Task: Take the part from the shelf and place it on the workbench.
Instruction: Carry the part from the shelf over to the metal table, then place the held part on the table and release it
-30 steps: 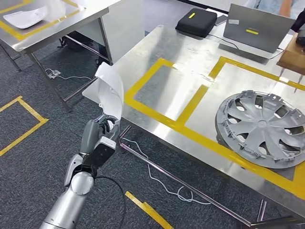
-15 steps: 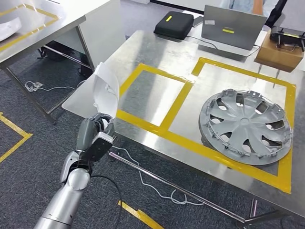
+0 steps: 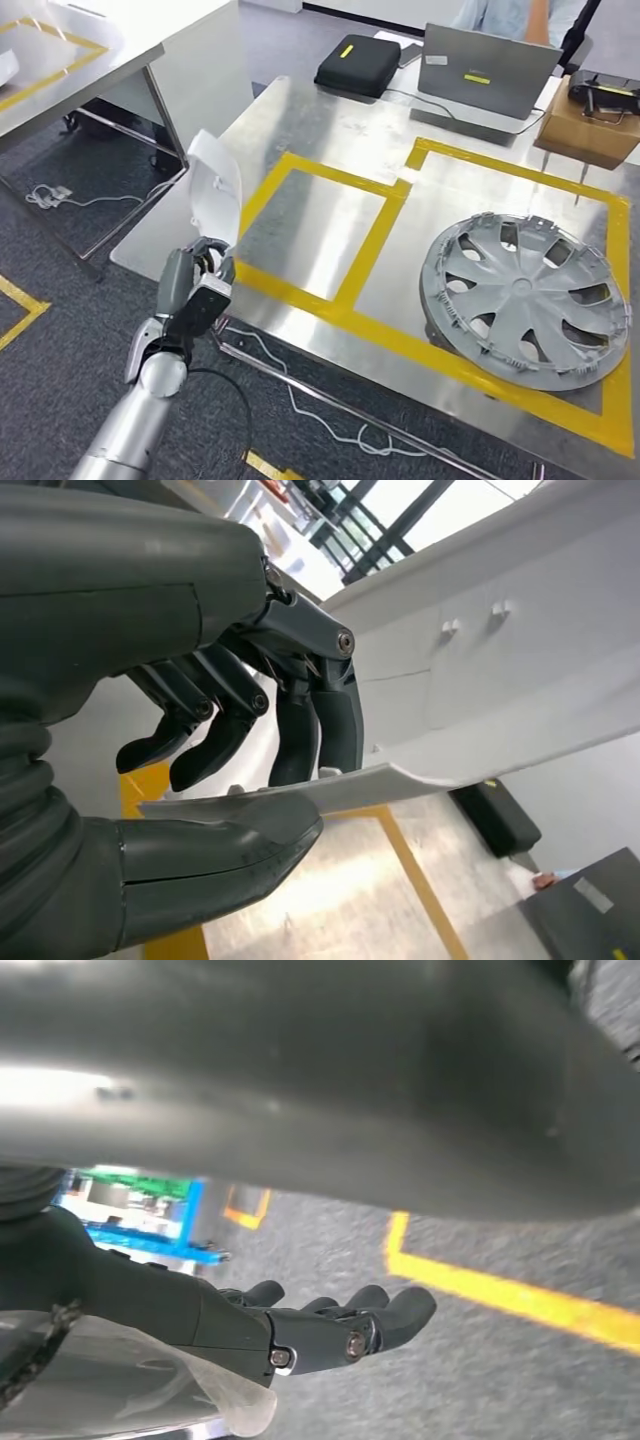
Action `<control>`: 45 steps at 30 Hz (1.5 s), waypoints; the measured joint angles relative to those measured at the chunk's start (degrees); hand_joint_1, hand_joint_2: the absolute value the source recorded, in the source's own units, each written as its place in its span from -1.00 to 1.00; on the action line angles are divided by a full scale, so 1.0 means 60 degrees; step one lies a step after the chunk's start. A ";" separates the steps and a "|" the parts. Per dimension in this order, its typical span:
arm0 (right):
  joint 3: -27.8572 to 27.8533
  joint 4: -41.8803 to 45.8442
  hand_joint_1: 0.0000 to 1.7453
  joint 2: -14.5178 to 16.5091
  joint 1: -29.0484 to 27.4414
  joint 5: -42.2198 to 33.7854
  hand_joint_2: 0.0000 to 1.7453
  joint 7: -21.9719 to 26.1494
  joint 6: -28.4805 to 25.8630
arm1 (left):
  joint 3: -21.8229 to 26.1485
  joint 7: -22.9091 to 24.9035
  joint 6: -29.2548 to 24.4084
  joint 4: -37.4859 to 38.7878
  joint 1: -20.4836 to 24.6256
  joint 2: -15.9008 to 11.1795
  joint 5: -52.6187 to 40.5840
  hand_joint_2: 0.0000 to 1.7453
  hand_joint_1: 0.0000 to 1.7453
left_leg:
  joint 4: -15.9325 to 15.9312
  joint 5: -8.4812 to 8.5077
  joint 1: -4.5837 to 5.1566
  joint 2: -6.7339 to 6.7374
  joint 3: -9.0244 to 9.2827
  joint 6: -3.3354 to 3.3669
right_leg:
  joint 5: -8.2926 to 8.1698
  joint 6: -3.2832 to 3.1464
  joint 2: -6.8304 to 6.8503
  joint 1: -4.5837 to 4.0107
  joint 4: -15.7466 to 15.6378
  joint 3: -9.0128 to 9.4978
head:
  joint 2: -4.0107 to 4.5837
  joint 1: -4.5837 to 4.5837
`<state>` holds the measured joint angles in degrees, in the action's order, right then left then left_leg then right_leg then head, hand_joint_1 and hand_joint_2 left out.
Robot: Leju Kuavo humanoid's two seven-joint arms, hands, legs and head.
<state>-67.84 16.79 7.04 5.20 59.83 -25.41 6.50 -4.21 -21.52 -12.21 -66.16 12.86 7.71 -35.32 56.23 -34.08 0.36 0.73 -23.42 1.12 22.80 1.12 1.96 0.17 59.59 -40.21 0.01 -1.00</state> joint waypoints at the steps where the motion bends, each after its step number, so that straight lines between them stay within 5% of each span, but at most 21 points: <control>1: 0.0000 -0.0007 -1.00 0.0000 0.0031 0.0005 -1.00 0.0028 0.0006 | 0.0013 -0.0008 -0.0011 0.0002 0.0000 0.0001 0.0001 1.00 1.00 | 0.0011 -0.0046 0.0000 0.0028 0.0035 -0.0061 | -0.0025 -0.0083 0.0004 -0.0045 0.0001 0.0017 | 0.0000 0.0024; 3: 0.0000 -0.0011 -1.00 0.0000 0.0097 0.0009 -1.00 0.0060 0.0014 | 0.0023 -0.0021 -0.0018 -0.0003 0.0023 0.0011 0.0000 1.00 1.00 | 0.0345 0.0119 -0.0022 0.0049 -0.0144 -0.0190 | 0.0027 -0.0217 -0.0098 -0.0042 -0.0056 0.0129 | -0.0002 0.0045; 5: 0.0000 -0.0011 -1.00 -0.0003 0.0123 0.0009 -1.00 0.0065 0.0014 | 0.0024 -0.0034 -0.0024 -0.0005 0.0038 0.0015 -0.0002 1.00 1.00 | 0.1453 0.0390 -0.0043 0.0005 -0.0809 -0.0294 | 0.0103 -0.0328 -0.0183 0.0007 -0.0155 0.0295 | -0.0002 0.0060; 6: 0.0000 -0.0011 -1.00 -0.0006 0.0127 0.0009 -1.00 0.0069 0.0011 | 0.0025 -0.0038 -0.0026 -0.0004 0.0031 0.0007 -0.0002 1.00 1.00 | 0.2096 0.0323 -0.0061 -0.0018 -0.1242 -0.0324 | 0.0158 -0.0371 -0.0222 0.0020 -0.0199 0.0385 | -0.0002 0.0067; 8: 0.0000 -0.0011 -1.00 -0.0009 0.0134 0.0009 -1.00 0.0076 0.0007 | 0.0034 -0.0041 -0.0030 -0.0002 0.0015 -0.0011 -0.0001 1.00 1.00 | 0.2928 -0.0322 -0.0096 -0.0031 -0.1973 -0.0368 | 0.0288 -0.0407 -0.0322 0.0027 -0.0223 0.0548 | -0.0002 0.0065; 10: 0.0000 -0.0011 -1.00 -0.0008 0.0128 0.0009 -1.00 0.0075 0.0009 | 0.0038 -0.0041 -0.0030 -0.0001 0.0005 -0.0023 -0.0001 1.00 1.00 | 0.2902 -0.0621 -0.0111 -0.0032 -0.2281 -0.0373 | 0.0415 -0.0385 -0.0438 0.0023 -0.0223 0.0711 | -0.0002 0.0065; 13: 0.0000 -0.0021 -1.00 -0.0005 0.0128 0.0016 -1.00 0.0075 0.0016 | 0.0038 -0.0045 -0.0027 -0.0001 0.0012 -0.0036 -0.0001 1.00 1.00 | 0.1380 0.0639 -0.0099 -0.0179 -0.1930 -0.0256 | 0.0534 -0.0322 -0.0616 0.0012 -0.0218 0.0924 | -0.0002 0.0061; 15: 0.0000 -0.0034 -1.00 0.0001 0.0140 0.0029 -1.00 0.0075 0.0019 | 0.0038 -0.0061 -0.0026 -0.0001 0.0019 -0.0049 -0.0004 1.00 1.00 | 0.0571 0.1036 -0.0070 -0.0378 -0.1706 -0.0143 | 0.0563 -0.0240 -0.0717 0.0012 -0.0201 0.0926 | -0.0002 0.0069; 20: 0.0000 -0.0035 -1.00 -0.0019 0.0120 0.0064 -1.00 0.0072 0.0016 | 0.0049 -0.0156 -0.0051 -0.0001 0.0045 -0.0056 -0.0102 1.00 1.00 | 0.0286 0.1258 -0.0116 -0.0303 -0.1598 0.0052 | 0.0844 0.0029 -0.0670 0.0019 0.0139 0.0693 | -0.0002 0.0046; 23: 0.0000 -0.0040 -1.00 -0.0023 0.0135 0.0083 -1.00 0.0068 0.0034 | 0.0055 -0.0205 -0.0067 0.0011 0.0036 -0.0071 -0.0150 1.00 1.00 | 0.0249 0.1271 -0.0125 -0.0157 -0.1586 0.0125 | 0.1667 0.0143 -0.0443 0.0059 0.1803 -0.0092 | -0.0002 -0.0035; 25: 0.0000 -0.0046 -1.00 -0.0023 0.0120 0.0103 -1.00 0.0071 0.0046 | 0.0059 -0.0232 -0.0080 0.0041 0.0011 -0.0091 -0.0178 1.00 1.00 | 0.0253 0.1245 -0.0119 -0.0062 -0.1581 0.0126 | 0.1760 0.0204 -0.0405 0.0090 0.2368 -0.0381 | -0.0002 -0.0036; 28: 0.0001 -0.0047 -1.00 -0.0029 0.0122 0.0141 -1.00 0.0066 0.0037 | 0.0064 -0.0283 -0.0097 0.0078 0.0002 -0.0116 -0.0211 1.00 1.00 | 0.0282 0.1173 -0.0121 0.0047 -0.1540 0.0046 | 0.0976 0.0230 -0.0157 0.0103 0.0845 0.0387 | -0.0002 -0.0042; 30: 0.0003 -0.0052 -1.00 -0.0031 0.0152 0.0165 -1.00 0.0067 0.0040 | 0.0077 -0.0303 -0.0112 0.0091 0.0010 -0.0147 -0.0252 1.00 1.00 | 0.0332 0.1110 -0.0067 0.0109 -0.1529 -0.0050 | 0.0736 0.0150 0.0036 0.0086 -0.0065 0.0886 | -0.0002 -0.0037; 35: 0.0004 -0.0062 -1.00 -0.0029 0.0190 0.0199 -1.00 0.0074 0.0061 | 0.0089 -0.0307 -0.0148 0.0198 0.0055 -0.0221 -0.0455 1.00 1.00 | 0.0607 0.0823 -0.0055 0.0156 -0.1561 -0.0265 | 0.0736 -0.0132 -0.0153 0.0101 -0.0212 0.1013 | -0.0002 -0.0002; 39: 0.0004 -0.0062 -1.00 -0.0029 0.0219 0.0206 -1.00 0.0086 0.0052 | 0.0093 -0.0303 -0.0158 0.0297 0.0053 -0.0301 -0.0489 1.00 1.00 | 0.2863 -0.0221 -0.0093 0.0008 -0.2585 -0.0359 | 0.0742 -0.0222 -0.0375 0.0116 -0.0221 0.1038 | -0.0002 0.0050; 41: 0.0004 -0.0062 -1.00 -0.0029 0.0218 0.0206 -1.00 0.0089 0.0055 | 0.0095 -0.0301 -0.0159 0.0357 0.0040 -0.0323 -0.0489 1.00 1.00 | 0.2989 -0.0008 -0.0092 -0.0018 -0.2693 -0.0321 | 0.0746 -0.0226 -0.0514 0.0109 -0.0219 0.1056 | -0.0002 0.0051; 43: 0.0004 -0.0062 -1.00 -0.0029 0.0223 0.0206 -1.00 0.0089 0.0058 | 0.0096 -0.0300 -0.0160 0.0383 0.0047 -0.0335 -0.0495 1.00 1.00 | 0.1830 0.0722 -0.0090 -0.0157 -0.2204 -0.0225 | 0.0749 -0.0218 -0.0656 0.0107 -0.0219 0.1091 | -0.0002 0.0051; 45: 0.0004 -0.0069 -1.00 -0.0022 0.0236 0.0211 -1.00 0.0090 0.0068 | 0.0093 -0.0273 -0.0165 0.0403 0.0079 -0.0360 -0.0566 1.00 1.00 | 0.0733 0.1132 -0.0087 -0.0401 -0.1723 -0.0137 | 0.0750 -0.0161 -0.0771 0.0092 -0.0205 0.1078 | -0.0002 0.0048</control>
<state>-67.82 16.37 6.91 6.62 61.10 -24.87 6.91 -3.65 -23.16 -13.20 -63.74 13.34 5.55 -38.71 60.63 -27.28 -0.17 -1.68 -33.76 0.30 27.31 0.16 -2.66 0.72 58.36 -33.75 0.00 -0.71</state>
